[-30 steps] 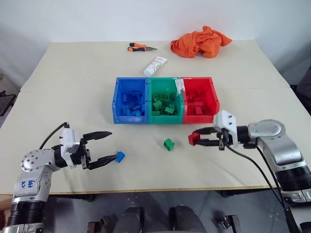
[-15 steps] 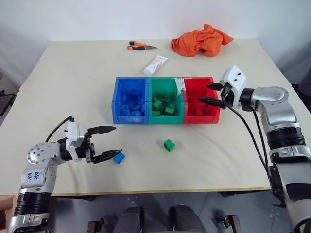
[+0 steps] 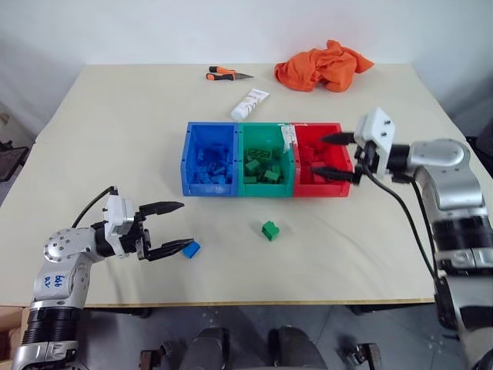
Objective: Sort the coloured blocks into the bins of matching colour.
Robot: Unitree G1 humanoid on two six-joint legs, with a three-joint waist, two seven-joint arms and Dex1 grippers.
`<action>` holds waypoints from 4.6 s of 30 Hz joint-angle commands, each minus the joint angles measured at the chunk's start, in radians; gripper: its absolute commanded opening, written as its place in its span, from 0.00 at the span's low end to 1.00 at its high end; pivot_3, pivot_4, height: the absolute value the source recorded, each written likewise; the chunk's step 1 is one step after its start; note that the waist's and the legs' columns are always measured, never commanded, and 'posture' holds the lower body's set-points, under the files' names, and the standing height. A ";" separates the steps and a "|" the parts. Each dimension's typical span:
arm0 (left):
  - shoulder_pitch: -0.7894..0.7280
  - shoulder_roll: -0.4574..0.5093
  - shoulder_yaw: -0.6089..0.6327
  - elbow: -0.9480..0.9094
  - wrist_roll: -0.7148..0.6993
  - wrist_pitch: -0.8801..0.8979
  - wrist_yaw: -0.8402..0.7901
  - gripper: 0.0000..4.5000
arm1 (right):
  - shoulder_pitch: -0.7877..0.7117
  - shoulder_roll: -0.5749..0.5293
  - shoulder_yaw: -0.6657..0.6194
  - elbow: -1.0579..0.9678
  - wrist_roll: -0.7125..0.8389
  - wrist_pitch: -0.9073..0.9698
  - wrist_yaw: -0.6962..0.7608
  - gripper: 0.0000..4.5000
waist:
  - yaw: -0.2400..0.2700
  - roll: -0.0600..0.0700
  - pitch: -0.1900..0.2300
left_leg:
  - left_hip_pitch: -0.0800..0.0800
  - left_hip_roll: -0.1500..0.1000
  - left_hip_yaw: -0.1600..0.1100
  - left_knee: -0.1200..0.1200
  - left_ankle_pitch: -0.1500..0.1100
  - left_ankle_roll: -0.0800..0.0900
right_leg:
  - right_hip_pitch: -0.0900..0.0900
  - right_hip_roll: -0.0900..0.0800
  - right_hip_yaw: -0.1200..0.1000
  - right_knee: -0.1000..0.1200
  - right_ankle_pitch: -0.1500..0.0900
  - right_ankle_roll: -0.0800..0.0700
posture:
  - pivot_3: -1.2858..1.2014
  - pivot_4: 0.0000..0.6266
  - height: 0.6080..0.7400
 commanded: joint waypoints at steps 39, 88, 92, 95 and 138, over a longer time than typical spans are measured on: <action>0.151 0.067 0.098 -0.218 -0.042 0.113 0.097 1.00 | 0.061 0.277 0.279 0.085 -0.151 -0.133 -0.034 0.85 | 0.004 0.000 0.000 | 0.003 0.000 0.002 -0.003 0.000 0.000 | 0.002 0.000 0.001 -0.007 0.000 -0.001 | 0.52 0.24 1.00; 0.233 0.086 0.138 -0.195 -0.024 0.143 0.155 1.00 | 0.208 -0.087 -0.112 -0.029 0.133 -0.110 0.202 0.99 | -0.016 0.000 0.000 | 0.004 0.001 0.001 -0.004 0.001 -0.001 | 0.001 0.000 0.000 -0.004 0.000 -0.001 | 0.52 0.24 1.00; 0.323 0.102 0.197 -0.245 -0.033 0.173 0.190 1.00 | 0.261 -0.153 -0.154 0.015 0.120 -0.131 0.192 0.99 | -0.022 0.000 0.000 | 0.004 0.001 0.004 -0.005 0.001 -0.001 | 0.001 0.000 0.002 -0.005 0.000 -0.001 | 0.52 0.24 1.00; 0.394 0.121 0.229 -0.302 -0.044 0.229 0.198 1.00 | 0.261 -0.152 -0.160 0.011 0.125 -0.117 0.178 0.99 | -0.020 0.000 0.001 | 0.005 0.002 0.004 -0.005 0.001 -0.001 | 0.002 0.000 0.003 -0.005 0.000 -0.001 | 0.52 0.24 1.00; -0.120 -0.132 -0.169 -0.150 0.197 0.241 0.414 0.21 | 0.284 -0.055 -0.140 -0.164 0.127 -0.022 -0.003 1.00 | 0.021 0.001 0.000 | 0.003 0.001 0.002 0.001 0.001 -0.001 | 0.003 0.000 0.000 -0.003 0.000 -0.002 | 0.52 0.24 1.00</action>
